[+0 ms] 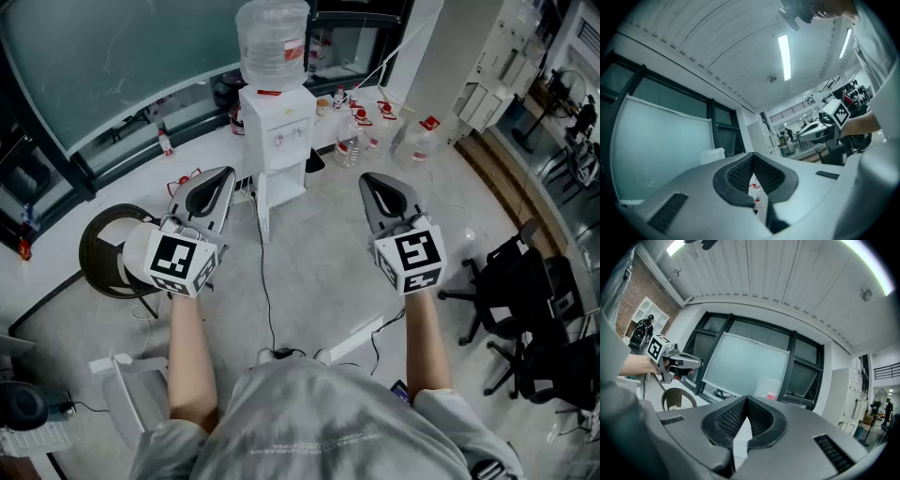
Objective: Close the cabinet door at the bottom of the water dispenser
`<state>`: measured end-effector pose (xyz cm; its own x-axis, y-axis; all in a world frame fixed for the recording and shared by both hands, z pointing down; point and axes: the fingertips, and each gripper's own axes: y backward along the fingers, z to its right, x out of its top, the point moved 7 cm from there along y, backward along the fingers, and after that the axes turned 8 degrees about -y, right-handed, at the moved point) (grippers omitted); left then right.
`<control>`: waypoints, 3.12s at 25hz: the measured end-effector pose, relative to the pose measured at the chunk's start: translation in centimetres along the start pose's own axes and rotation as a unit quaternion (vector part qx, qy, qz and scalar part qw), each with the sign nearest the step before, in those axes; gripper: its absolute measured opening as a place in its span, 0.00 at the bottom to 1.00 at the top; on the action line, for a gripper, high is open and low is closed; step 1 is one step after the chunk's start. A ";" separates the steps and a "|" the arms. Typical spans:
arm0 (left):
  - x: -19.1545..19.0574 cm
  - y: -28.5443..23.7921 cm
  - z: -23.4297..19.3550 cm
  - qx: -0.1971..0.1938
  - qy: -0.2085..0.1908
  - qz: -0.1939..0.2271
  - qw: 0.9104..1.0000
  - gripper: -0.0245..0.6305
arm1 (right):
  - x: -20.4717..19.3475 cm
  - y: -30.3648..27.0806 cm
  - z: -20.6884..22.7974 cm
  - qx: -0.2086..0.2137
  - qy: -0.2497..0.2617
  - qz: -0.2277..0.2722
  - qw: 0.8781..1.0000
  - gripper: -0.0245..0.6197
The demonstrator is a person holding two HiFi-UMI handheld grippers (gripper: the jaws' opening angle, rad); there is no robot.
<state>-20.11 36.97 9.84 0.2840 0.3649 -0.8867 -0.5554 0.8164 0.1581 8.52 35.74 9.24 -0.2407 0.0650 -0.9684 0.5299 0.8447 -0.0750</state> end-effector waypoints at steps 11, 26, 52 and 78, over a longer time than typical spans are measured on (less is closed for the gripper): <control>0.5 -1.5 4.1 -0.010 -0.007 -0.038 0.999 0.06 | -1.5 3.1 3.0 0.003 -0.015 0.015 1.000 0.08; -3.6 -5.6 6.4 0.018 -0.011 -0.106 0.994 0.07 | -6.5 1.2 10.3 0.015 -0.046 0.012 0.999 0.08; -33.0 -28.1 -23.4 -0.068 0.060 -0.146 0.985 0.07 | -10.4 -39.6 12.1 -0.082 -0.107 -0.070 0.988 0.08; -83.7 -25.9 7.2 -0.217 0.269 -0.461 0.817 0.45 | -62.5 -48.4 8.1 0.047 -0.233 -0.331 0.913 0.34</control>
<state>-23.85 -11.52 83.11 0.4185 -0.6611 -0.6228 -0.5572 0.3546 -0.7509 4.53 -13.53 71.45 -0.1739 -0.6949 -0.6978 0.4663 0.5660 -0.6799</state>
